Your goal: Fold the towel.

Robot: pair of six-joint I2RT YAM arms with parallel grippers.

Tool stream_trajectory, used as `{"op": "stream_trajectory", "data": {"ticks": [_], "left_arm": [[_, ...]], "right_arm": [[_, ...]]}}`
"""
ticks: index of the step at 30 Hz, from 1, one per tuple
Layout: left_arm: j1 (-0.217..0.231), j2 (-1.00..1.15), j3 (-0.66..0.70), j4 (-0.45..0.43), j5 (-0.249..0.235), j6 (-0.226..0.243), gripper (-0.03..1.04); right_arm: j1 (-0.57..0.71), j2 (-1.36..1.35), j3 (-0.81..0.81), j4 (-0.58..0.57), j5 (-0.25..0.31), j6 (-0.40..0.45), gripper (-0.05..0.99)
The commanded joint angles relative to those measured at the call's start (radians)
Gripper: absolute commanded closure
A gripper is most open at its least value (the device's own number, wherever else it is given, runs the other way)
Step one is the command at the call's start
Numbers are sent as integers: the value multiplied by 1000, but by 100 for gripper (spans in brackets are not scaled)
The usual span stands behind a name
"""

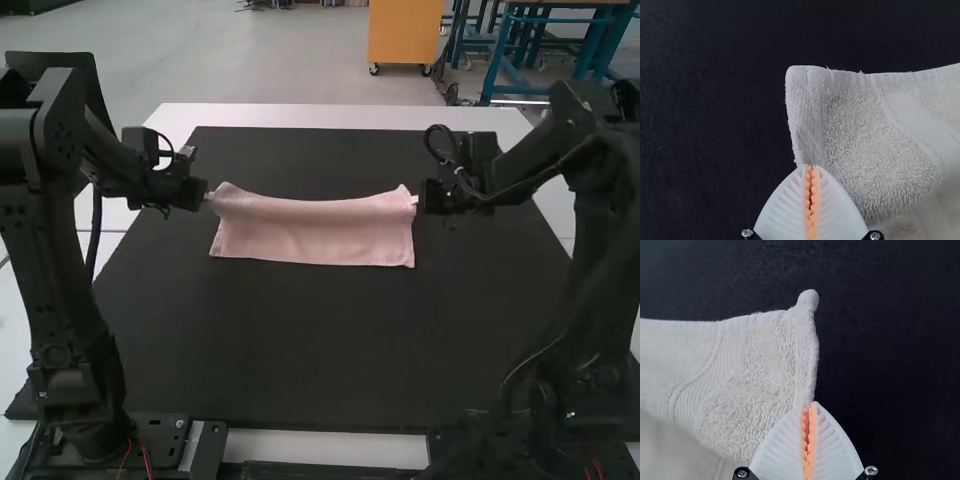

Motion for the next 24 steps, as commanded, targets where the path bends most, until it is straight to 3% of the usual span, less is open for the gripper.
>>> {"op": "stream_trajectory", "data": {"ticks": [1,19,24], "left_arm": [[15,-71,-38,0,-6,19,99],[20,-316,-258,-55,-16,22,99],[24,-356,-319,-61,-43,19,99]], "right_arm": [[-15,-65,-35,-1,-15,4,96],[-15,-237,-222,-44,-41,4,96],[-19,-256,-271,-47,-44,-2,96]]}}
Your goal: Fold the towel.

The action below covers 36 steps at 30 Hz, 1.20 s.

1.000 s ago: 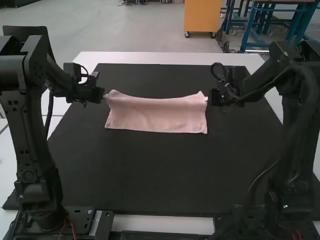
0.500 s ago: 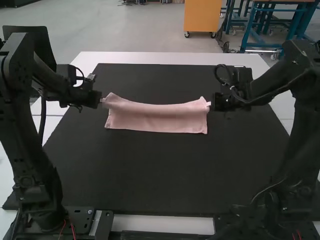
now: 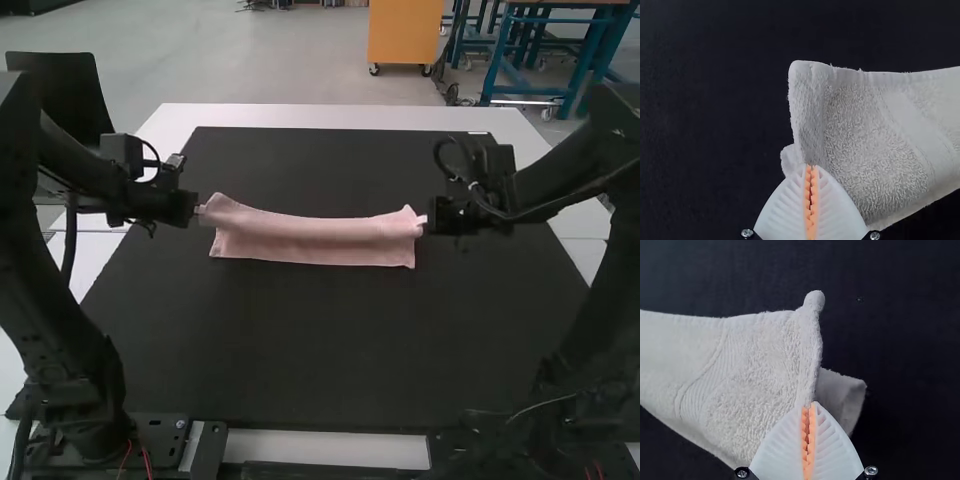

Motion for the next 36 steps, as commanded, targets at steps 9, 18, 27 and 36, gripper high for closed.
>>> {"op": "stream_trajectory", "data": {"ticks": [9,18,27,36], "left_arm": [[21,-54,-158,149,-62,3,99],[23,-30,-257,259,-83,6,99],[46,-4,-275,313,-100,-2,90],[138,-8,-251,333,-119,-8,4]], "right_arm": [[-18,19,-82,67,-7,-6,96],[-18,115,-96,136,2,-10,96],[-18,150,-103,135,21,7,48],[-29,34,-90,122,16,50,9]]}}
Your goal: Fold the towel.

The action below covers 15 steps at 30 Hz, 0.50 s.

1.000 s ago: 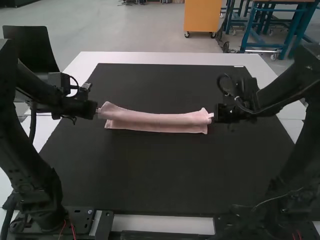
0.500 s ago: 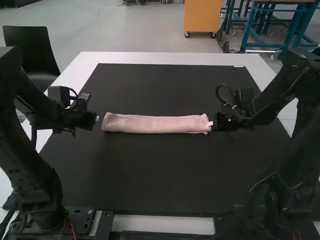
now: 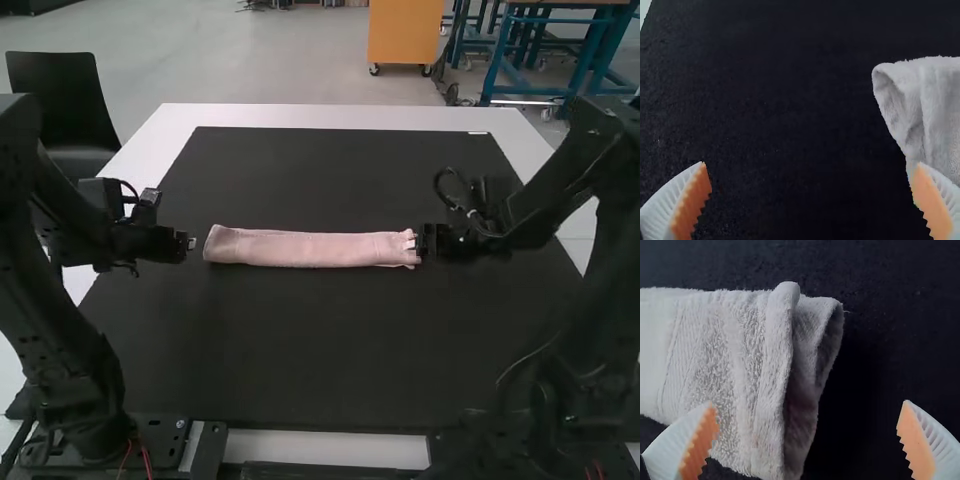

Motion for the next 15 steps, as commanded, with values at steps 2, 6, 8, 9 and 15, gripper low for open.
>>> {"op": "stream_trajectory", "data": {"ticks": [2,6,8,9,15], "left_arm": [[35,-13,24,12,-9,-1,4],[53,-27,33,16,-7,-15,4],[55,-39,36,13,-3,-18,4],[55,-47,40,12,1,-32,4],[55,-111,43,15,19,-93,4]], "right_arm": [[-6,-65,10,4,11,39,9],[15,-57,27,6,9,39,10],[31,-43,35,6,14,39,9],[35,-34,35,7,16,39,10],[41,41,65,23,17,35,9]]}}
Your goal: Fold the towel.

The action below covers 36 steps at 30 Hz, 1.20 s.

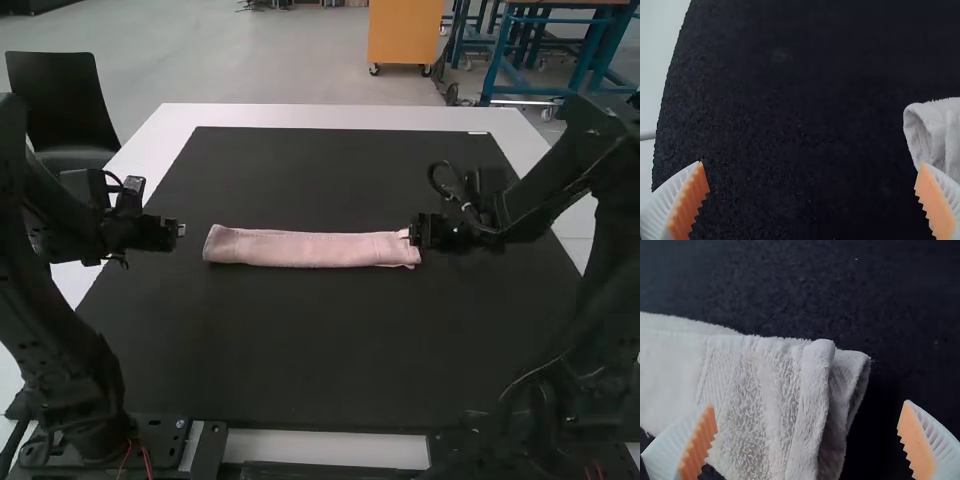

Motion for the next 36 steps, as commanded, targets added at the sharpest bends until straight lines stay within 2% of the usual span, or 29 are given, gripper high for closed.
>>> {"op": "stream_trajectory", "data": {"ticks": [1,19,20,21,22,24,26,31,36], "left_arm": [[8,-51,33,9,17,-50,4],[11,-65,33,-11,23,-53,4],[11,-65,33,-14,23,-51,4],[11,-65,33,-16,23,-51,4],[11,-65,33,-19,24,-51,4],[11,-65,33,-23,30,-51,4],[13,-65,31,-23,30,-50,4],[43,-65,34,-22,32,-50,4],[60,-65,43,-26,32,-46,4]], "right_arm": [[8,40,33,7,9,5,9],[81,164,102,50,23,8,10],[90,175,104,49,23,7,12],[97,189,104,49,23,7,20],[101,200,102,50,18,5,36],[106,215,95,50,9,-8,91],[98,215,82,55,-3,-5,96],[38,143,56,40,-14,1,96],[-25,16,93,-59,-23,1,96]]}}
